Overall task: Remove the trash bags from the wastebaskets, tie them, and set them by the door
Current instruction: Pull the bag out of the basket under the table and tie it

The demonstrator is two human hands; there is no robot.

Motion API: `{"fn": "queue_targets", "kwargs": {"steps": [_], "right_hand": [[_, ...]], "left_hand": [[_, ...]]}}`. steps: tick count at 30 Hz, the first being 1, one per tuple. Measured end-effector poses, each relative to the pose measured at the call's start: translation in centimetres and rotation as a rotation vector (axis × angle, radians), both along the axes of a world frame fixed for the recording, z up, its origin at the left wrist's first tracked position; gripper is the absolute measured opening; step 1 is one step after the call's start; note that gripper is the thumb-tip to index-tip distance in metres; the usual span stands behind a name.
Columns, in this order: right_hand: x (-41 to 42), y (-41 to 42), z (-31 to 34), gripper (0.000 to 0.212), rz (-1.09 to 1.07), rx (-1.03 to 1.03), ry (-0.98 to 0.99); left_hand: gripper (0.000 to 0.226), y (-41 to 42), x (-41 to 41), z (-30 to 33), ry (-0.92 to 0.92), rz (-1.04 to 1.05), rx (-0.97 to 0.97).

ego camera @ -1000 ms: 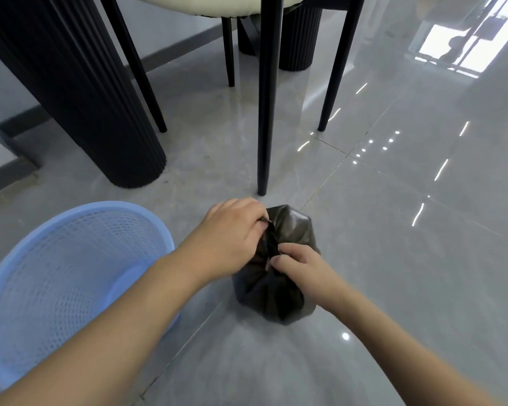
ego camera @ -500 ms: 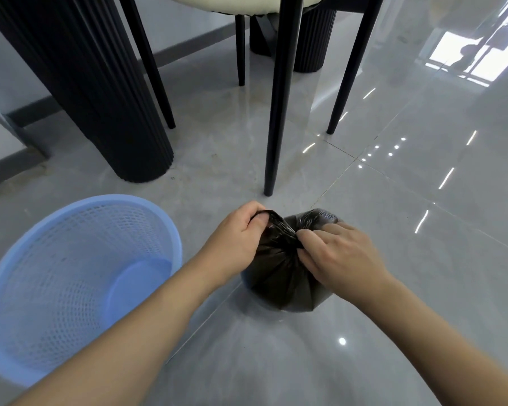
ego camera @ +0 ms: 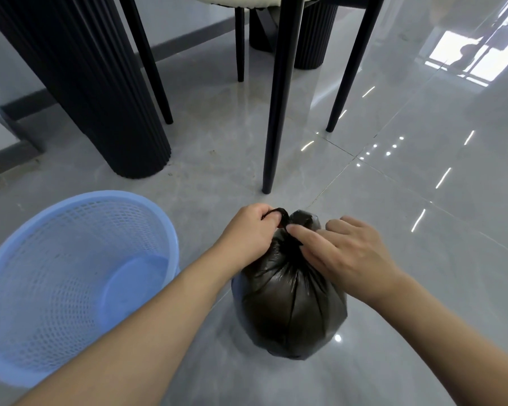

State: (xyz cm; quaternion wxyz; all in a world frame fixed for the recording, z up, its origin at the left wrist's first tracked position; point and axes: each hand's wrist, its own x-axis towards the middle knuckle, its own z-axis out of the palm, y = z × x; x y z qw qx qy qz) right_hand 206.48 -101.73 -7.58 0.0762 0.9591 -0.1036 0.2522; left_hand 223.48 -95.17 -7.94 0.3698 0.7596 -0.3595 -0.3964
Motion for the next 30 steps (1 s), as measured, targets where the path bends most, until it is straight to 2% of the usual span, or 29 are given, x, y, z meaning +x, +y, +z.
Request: {"fn": "queue_targets", "kwargs": {"steps": [3, 4, 6, 8, 9, 11, 14, 15, 16, 18, 19, 21, 23, 27, 29, 30], "right_hand": [[0.4, 0.5, 0.0, 0.017, -0.106, 0.19, 0.135], [0.7, 0.7, 0.2, 0.015, -0.208, 0.313, 0.205], [1.3, 1.1, 0.5, 0.009, -0.393, 0.728, 0.319], [1.5, 0.9, 0.6, 0.008, -0.467, 1.278, 0.269], [1.4, 0.6, 0.7, 0.013, -0.488, 1.467, 0.244], [1.1, 0.3, 1.0, 0.022, -0.507, 1.656, 0.294], [0.9, 0.6, 1.3, 0.031, -0.476, 1.728, 0.382], [0.8, 0.8, 1.2, 0.031, -0.475, 1.682, 0.377], [0.7, 1.0, 1.1, 0.029, -0.468, 1.552, 0.365], [0.5, 1.5, 0.6, 0.023, -0.429, 1.117, 0.305], [0.4, 1.8, 0.6, 0.02, -0.388, 0.961, 0.255], [0.1, 2.2, 0.5, 0.018, -0.305, 0.885, 0.18], [0.0, 2.6, 0.4, 0.02, -0.304, 0.984, 0.124], [0.4, 2.5, 0.2, 0.015, -0.498, 1.55, -0.023], [0.4, 2.4, 0.3, 0.007, -0.534, 1.758, -0.089], [0.4, 2.3, 0.3, 0.015, -0.535, 1.845, -0.129]], "left_hand": [[0.007, 1.2, -0.3, 0.0, -0.236, -0.01, 0.022], [0.02, 2.4, -0.8, 0.1, -0.329, -0.003, -0.011], [0.04, 5.1, -1.8, -0.2, -0.437, -0.019, -0.136], [0.042, 7.0, -2.7, -0.8, -0.534, -0.112, -0.169], [0.042, 7.5, -3.0, -1.6, -0.597, -0.174, -0.136], [0.037, 7.7, -3.2, -2.9, -0.72, -0.271, -0.081], [0.022, 7.0, -2.9, -3.4, -0.787, -0.258, -0.081], [0.021, 6.6, -2.8, -3.3, -0.81, -0.25, -0.08], [0.021, 6.3, -2.7, -3.3, -0.835, -0.24, -0.072], [0.024, 5.7, -2.3, -3.0, -0.866, -0.224, -0.023], [0.025, 5.6, -2.1, -2.9, -0.869, -0.216, -0.001], [0.024, 5.6, -1.6, -3.0, -0.864, -0.198, 0.009], [0.022, 5.4, -1.3, -3.0, -0.858, -0.199, 0.008], [0.021, 4.8, -1.3, -2.9, -0.878, -0.19, 0.013], [0.021, 4.6, -1.2, -2.9, -0.875, -0.187, 0.022], [0.022, 4.5, -1.1, -2.9, -0.871, -0.194, 0.026]]}}
